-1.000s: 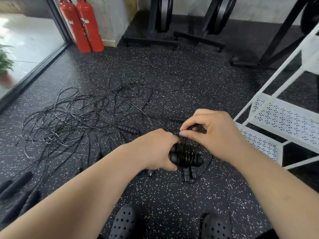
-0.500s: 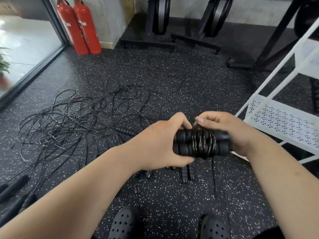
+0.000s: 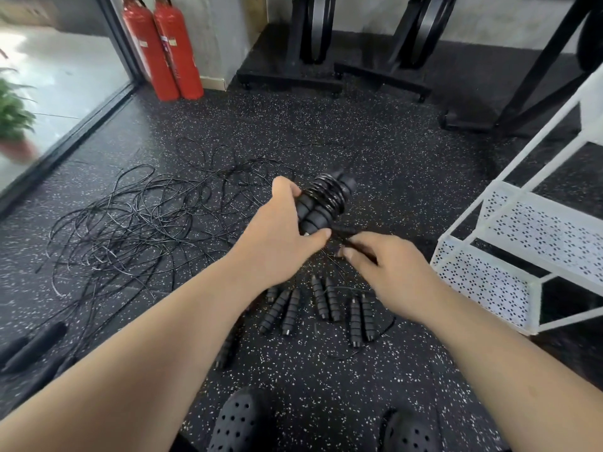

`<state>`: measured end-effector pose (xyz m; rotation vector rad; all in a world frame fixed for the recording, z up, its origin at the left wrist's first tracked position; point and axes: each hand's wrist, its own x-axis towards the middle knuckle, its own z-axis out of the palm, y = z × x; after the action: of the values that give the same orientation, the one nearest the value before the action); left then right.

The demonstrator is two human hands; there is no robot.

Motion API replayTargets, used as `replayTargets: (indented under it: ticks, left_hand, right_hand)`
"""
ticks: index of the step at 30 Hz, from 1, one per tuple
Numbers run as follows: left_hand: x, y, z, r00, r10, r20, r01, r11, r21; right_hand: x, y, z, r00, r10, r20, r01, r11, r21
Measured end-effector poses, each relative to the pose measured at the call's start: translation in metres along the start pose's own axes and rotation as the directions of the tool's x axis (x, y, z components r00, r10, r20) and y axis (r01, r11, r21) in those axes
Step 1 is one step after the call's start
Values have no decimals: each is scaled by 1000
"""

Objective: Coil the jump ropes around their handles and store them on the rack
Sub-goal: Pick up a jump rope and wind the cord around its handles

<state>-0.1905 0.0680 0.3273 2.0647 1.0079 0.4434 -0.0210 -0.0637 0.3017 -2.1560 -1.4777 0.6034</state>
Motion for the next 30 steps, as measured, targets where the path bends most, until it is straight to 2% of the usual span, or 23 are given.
replayTargets:
  ticks: [3, 6, 10, 14, 16, 18, 23, 26, 30]
  left_hand:
    - [5, -13, -2, 1000, 14, 24, -18, 982, 190]
    - [5, -17, 4, 992, 17, 128, -61, 935, 349]
    - [4, -16, 11, 964, 18, 264, -136, 889, 438]
    - [0, -10, 19, 917, 13, 399, -204, 875, 439]
    - [-4, -6, 21, 866, 46, 498, -287, 861, 419]
    - [-7, -2, 21, 811, 67, 582, -351, 851, 390]
    - [-13, 5, 20, 766, 110, 634, -352, 896, 270]
    - [-15, 12, 18, 743, 150, 652, -340, 924, 175]
    - [-15, 14, 14, 741, 153, 654, -301, 946, 120]
  right_hand:
    - [-7, -6, -6, 998, -44, -37, 35, 974, -222]
    - [-12, -10, -17, 985, -148, -84, 107, 922, -373]
    - [-12, -8, -27, 971, -213, -108, 151, 898, -413]
    - [-12, -4, -31, 966, -223, -133, 158, 911, -381]
    - [-11, 0, -34, 974, -191, -120, 143, 935, -326]
    - [-10, 5, -39, 989, -140, -57, 127, 974, -187]
    - [-8, 14, -49, 991, -97, 94, 86, 990, 112]
    - [-4, 20, -51, 991, -97, 92, 69, 962, 265]
    - [-2, 21, -53, 995, -100, -12, 97, 916, 390]
